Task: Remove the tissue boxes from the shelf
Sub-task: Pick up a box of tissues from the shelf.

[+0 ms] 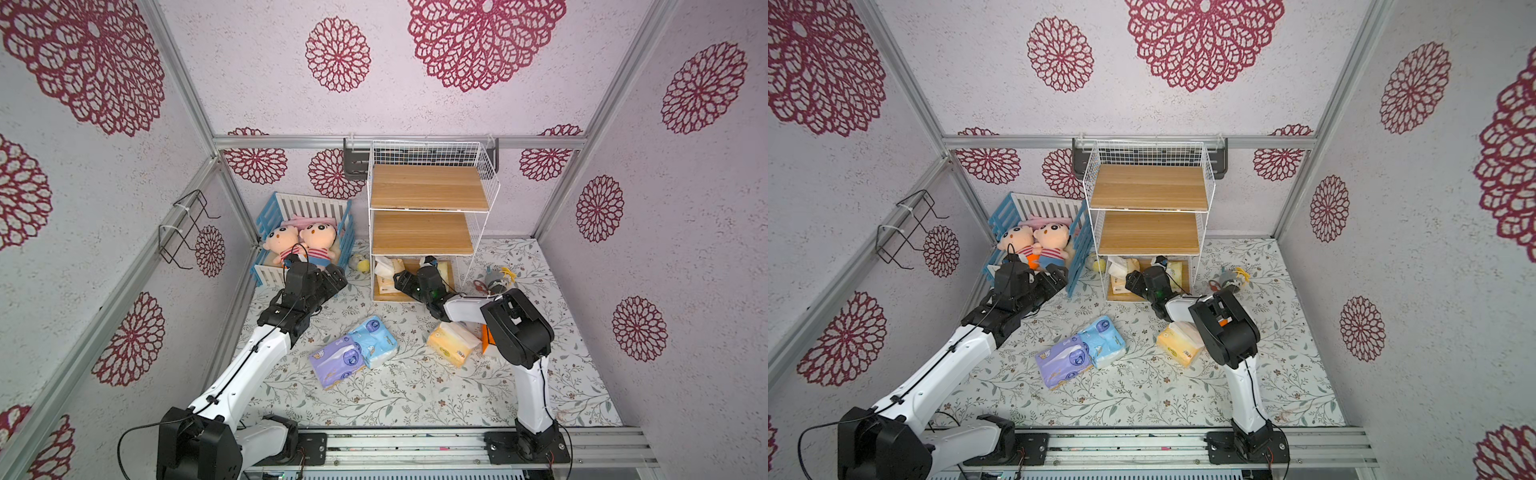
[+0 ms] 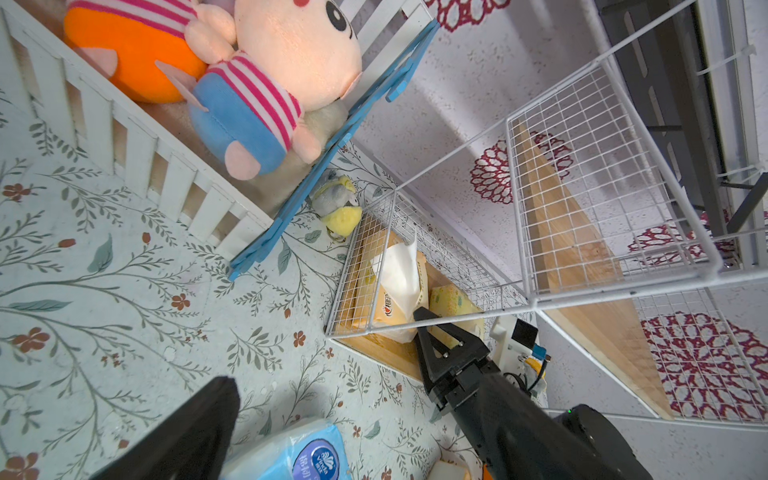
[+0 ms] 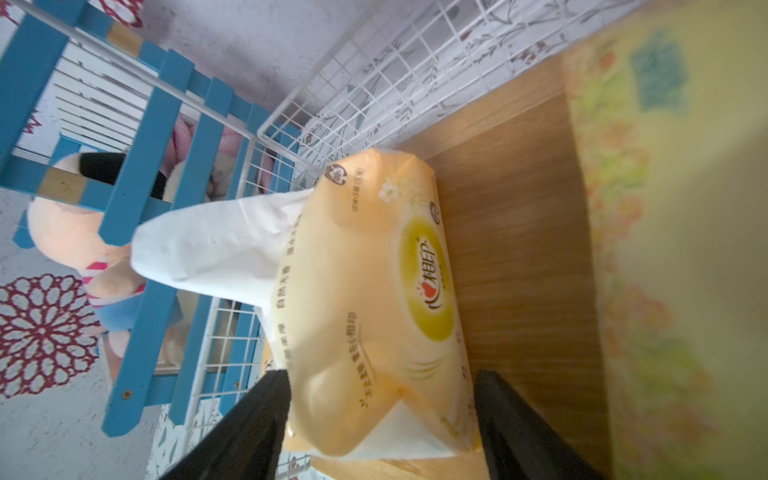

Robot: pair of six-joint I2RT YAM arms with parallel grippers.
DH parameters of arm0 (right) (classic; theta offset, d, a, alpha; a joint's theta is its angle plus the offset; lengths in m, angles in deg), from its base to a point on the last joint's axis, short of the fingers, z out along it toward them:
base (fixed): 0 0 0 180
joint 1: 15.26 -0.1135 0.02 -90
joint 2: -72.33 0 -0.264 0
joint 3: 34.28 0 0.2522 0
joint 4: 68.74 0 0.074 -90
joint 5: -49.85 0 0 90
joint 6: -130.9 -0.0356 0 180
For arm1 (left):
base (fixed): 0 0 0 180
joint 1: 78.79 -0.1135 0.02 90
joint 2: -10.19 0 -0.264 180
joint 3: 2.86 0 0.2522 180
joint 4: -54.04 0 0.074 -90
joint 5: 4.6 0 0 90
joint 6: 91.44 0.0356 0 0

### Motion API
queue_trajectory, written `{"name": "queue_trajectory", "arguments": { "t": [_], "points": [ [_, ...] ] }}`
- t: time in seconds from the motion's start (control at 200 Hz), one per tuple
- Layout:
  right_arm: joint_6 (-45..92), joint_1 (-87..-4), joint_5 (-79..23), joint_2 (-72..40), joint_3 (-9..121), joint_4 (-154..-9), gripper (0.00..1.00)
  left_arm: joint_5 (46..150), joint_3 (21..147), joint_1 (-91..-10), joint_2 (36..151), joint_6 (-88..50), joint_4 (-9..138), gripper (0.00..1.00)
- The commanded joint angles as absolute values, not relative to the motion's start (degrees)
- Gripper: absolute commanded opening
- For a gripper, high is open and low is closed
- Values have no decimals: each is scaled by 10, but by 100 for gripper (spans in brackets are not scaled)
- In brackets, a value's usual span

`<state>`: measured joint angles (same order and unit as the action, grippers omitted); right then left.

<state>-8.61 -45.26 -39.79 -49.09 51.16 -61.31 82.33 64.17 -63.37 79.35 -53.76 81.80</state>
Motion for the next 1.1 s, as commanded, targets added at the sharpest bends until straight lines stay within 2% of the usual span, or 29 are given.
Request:
{"name": "queue_trajectory", "arguments": {
  "t": [0.0, 0.305, 0.641, 1.096],
  "points": [
    [-67, -445, -387, -503, 541, -638, 74, 828, 635, -640, 793, -537, 808, 97],
    [-49, -443, -391, -494, 546, -656, 58, 827, 629, -640, 778, -541, 816, 97],
    [-19, -442, -398, -449, 535, -676, 26, 832, 626, -640, 756, -554, 824, 97],
    [-32, -441, -386, -335, 432, -691, 18, 847, 624, -640, 732, -582, 826, 97]
  ]
}}
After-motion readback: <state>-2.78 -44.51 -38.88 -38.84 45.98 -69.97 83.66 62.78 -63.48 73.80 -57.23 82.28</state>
